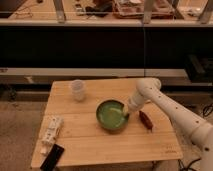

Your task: Drag the ceramic bowl in a circle

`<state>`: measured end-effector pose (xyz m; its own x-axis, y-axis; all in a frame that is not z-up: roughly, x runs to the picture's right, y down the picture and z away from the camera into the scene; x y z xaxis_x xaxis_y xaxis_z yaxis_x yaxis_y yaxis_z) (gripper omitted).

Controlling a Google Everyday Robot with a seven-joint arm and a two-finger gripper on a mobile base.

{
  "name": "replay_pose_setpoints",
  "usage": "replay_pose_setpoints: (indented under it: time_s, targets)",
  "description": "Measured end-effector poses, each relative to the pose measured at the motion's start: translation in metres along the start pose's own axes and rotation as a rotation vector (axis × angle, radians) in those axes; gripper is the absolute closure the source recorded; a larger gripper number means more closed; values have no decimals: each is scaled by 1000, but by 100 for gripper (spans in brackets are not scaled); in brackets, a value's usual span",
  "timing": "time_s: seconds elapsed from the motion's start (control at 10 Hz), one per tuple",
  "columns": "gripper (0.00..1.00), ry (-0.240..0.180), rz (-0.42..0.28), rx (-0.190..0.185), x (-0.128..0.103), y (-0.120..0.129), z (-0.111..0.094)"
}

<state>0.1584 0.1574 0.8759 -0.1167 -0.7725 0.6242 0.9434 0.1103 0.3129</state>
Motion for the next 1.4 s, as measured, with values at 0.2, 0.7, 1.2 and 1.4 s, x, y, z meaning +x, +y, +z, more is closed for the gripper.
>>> replay_pose_setpoints:
  time_s: [0.2, 0.7, 1.2, 1.4]
  targets:
    - [100, 5, 6, -49, -34, 21, -12]
    - [100, -39, -69, -41, -91, -13, -4]
    - [100, -45, -224, 60, -88, -103, 0]
    - [100, -43, -247, 84, -77, -121, 1]
